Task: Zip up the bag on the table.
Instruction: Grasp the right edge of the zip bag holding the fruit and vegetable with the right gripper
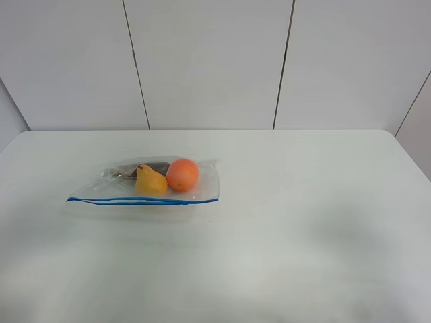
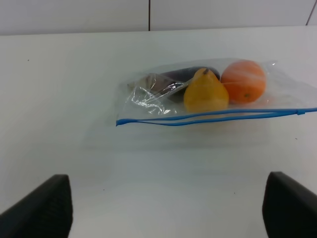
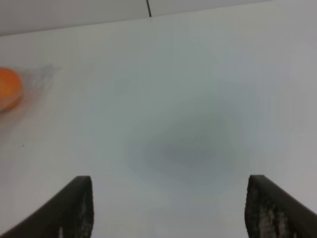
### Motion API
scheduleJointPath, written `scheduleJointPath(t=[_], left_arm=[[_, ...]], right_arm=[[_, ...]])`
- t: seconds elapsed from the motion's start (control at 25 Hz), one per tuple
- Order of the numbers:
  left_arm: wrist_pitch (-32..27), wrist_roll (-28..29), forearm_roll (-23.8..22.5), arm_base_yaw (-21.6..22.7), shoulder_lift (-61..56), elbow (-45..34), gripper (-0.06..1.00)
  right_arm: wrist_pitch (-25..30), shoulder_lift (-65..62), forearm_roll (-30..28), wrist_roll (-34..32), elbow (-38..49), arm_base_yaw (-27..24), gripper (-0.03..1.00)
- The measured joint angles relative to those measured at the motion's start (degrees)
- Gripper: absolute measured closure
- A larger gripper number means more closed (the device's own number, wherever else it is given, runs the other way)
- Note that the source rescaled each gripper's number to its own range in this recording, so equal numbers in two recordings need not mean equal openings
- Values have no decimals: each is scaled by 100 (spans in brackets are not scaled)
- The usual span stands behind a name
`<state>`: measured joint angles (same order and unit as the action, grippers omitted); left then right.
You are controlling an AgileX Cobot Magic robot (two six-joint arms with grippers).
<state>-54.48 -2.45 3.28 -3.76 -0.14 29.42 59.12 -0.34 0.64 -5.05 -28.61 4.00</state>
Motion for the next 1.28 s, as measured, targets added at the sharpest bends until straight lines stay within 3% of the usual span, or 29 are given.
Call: scheduleJointPath(t=[0.8, 0.96, 1.16, 1.28], left_arm=[[0, 0, 0, 0, 0, 0, -6], [0, 0, 0, 0, 0, 0, -6], [0, 0, 0, 0, 0, 0, -6], [0, 0, 0, 0, 0, 0, -6]], right_arm=[[36, 0, 46, 0, -106, 0, 4], [-211, 70, 181, -349, -275, 0, 4], [-762, 1318, 397, -509, -288, 0, 4], [-1104, 2401, 649, -239, -381, 0, 4]])
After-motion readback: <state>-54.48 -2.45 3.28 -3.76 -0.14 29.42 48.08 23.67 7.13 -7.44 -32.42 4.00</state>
